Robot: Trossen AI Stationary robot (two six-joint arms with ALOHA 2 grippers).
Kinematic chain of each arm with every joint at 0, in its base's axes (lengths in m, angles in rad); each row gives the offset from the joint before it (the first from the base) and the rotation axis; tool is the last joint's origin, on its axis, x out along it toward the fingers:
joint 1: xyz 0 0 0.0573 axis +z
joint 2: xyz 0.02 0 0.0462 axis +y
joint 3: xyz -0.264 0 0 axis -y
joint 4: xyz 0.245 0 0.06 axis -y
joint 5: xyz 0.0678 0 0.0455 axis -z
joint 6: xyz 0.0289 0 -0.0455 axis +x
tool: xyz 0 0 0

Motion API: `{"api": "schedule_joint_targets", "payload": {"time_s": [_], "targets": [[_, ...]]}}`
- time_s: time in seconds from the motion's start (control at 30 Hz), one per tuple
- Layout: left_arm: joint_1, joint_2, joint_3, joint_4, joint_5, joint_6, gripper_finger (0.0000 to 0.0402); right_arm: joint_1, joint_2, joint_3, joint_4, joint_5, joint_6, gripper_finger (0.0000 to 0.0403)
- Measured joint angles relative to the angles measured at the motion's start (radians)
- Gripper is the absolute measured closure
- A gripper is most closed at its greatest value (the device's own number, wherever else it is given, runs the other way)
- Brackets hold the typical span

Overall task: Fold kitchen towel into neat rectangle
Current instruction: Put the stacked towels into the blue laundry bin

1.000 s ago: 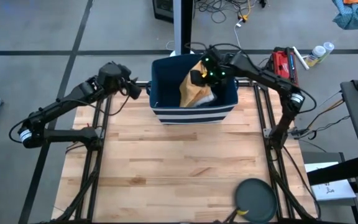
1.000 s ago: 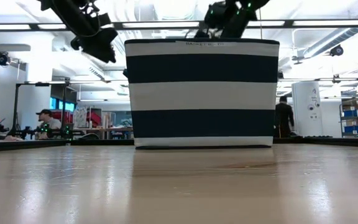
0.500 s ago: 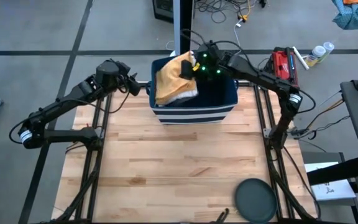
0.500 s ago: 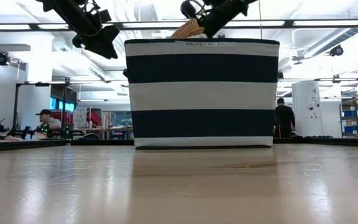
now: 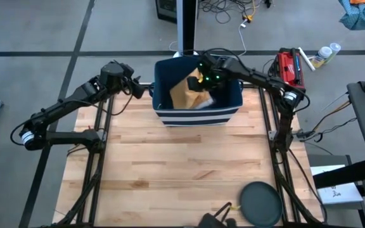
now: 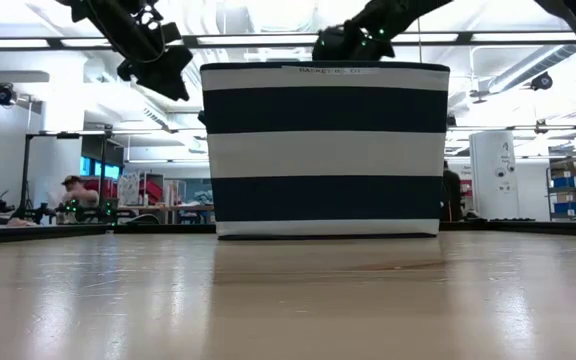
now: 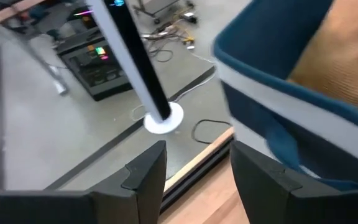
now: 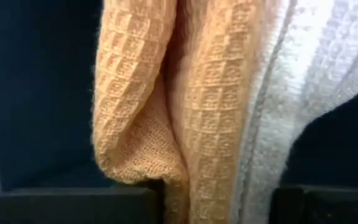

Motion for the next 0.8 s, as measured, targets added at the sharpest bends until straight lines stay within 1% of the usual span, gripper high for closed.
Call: {"api": "schedule_joint_targets", "payload": {"time_s": [0.07, 0.17, 0.23, 0.33, 0.4, 0.5, 0.63, 0.8], "targets": [[0.001, 0.0, 0.0, 0.004, 0.037, 0.0, 0.0234, -0.005, 0.0, 0.0, -0.033, 0.021, -0.018, 0.0333], [0.024, 0.0, 0.0, 0.027, 0.112, -0.022, 0.0238, -0.003, -0.009, 0.0, -0.045, 0.024, -0.024, 0.0333], [0.057, 0.005, 0.004, 0.051, 0.167, -0.054, 0.024, 0.01, -0.022, 0.0, -0.057, 0.021, -0.019, 0.0333], [0.118, 0.038, 0.058, 0.053, 0.229, -0.082, 0.0243, 0.048, -0.038, 0.0, -0.113, 0.005, -0.003, 0.0333], [0.154, 0.074, 0.112, 0.061, 0.264, -0.063, 0.0245, 0.09, -0.048, 0.0, -0.138, 0.002, 0.015, 0.0333], [0.19, 0.15, 0.196, 0.057, 0.317, -0.015, 0.0248, 0.166, -0.071, 0.0, -0.16, -0.037, 0.056, 0.0333], [0.199, 0.261, 0.303, 0.054, 0.409, 0.014, 0.0253, 0.259, -0.094, -0.001, -0.178, -0.077, 0.144, 0.0333], [0.19, 0.385, 0.389, 0.039, 0.589, 0.012, 0.0258, 0.356, -0.148, -0.001, -0.249, -0.09, 0.26, 0.0333]]}}
